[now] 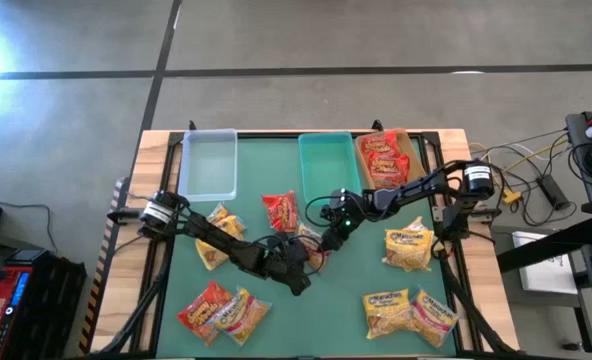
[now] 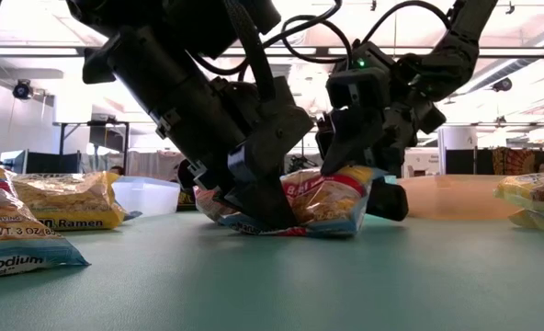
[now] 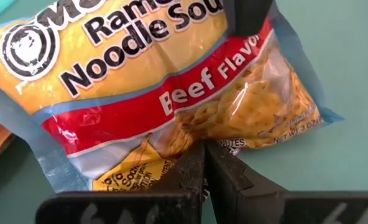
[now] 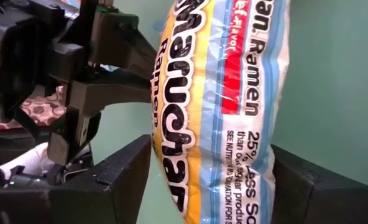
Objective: Sort Maruchan noodles
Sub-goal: Put the blue noodle pack into the green bin
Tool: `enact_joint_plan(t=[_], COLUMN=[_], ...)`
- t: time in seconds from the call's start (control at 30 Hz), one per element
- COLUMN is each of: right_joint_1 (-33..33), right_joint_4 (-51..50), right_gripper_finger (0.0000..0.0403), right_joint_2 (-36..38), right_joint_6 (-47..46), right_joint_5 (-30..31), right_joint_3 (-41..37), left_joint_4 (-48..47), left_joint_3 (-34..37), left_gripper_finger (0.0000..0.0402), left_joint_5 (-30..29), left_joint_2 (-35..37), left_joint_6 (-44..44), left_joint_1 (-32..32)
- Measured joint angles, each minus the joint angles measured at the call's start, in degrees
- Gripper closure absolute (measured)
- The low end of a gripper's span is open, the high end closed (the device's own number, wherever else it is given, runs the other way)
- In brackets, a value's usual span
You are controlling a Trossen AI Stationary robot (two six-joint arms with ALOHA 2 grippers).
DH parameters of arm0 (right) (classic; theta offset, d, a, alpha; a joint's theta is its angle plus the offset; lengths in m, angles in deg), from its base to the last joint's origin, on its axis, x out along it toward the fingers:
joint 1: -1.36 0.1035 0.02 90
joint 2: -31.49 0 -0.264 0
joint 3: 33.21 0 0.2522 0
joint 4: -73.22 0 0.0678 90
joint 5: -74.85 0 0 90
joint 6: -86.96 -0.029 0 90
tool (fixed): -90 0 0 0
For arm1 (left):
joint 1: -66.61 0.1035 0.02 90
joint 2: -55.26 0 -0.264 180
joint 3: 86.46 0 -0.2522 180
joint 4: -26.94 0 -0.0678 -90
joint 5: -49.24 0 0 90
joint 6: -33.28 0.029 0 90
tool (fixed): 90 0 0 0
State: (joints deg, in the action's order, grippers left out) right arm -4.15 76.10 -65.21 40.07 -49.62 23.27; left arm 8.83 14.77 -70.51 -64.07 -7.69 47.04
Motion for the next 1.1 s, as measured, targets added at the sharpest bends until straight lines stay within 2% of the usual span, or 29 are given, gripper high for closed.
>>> enact_joint_plan(t=[0.4, 0.63, 0.77, 0.93, 1.1], right_joint_1=[-0.1, -0.2, -0.1, -0.1, -0.1], right_joint_4=[0.2, 0.0, -0.4, -1.4, -4.2], right_gripper_finger=[0.0258, 0.0307, 0.0335, 0.0361, 0.0371], right_joint_2=[-0.1, -0.1, -0.1, 0.3, 2.1], right_joint_6=[2.6, 4.4, 5.3, 6.5, 7.4], right_joint_5=[0.6, 1.0, 0.5, -0.4, -0.6], right_joint_3=[0.3, 0.4, 0.4, 0.4, 0.4], left_joint_4=[-0.2, -1.9, -2.9, -4.5, -4.8], left_joint_3=[0.1, 0.4, 0.5, 0.5, 0.4], left_gripper_finger=[0.0402, 0.0401, 0.0401, 0.0401, 0.0401], left_joint_5=[-1.2, -8.3, -9.8, -9.9, -9.9], left_joint_2=[0.6, 1.9, 2.6, 2.6, 3.4], left_joint_6=[0.0, 1.1, 0.4, -4.8, -6.2], left_joint_1=[-0.3, -3.4, -5.1, -6.3, -6.8])
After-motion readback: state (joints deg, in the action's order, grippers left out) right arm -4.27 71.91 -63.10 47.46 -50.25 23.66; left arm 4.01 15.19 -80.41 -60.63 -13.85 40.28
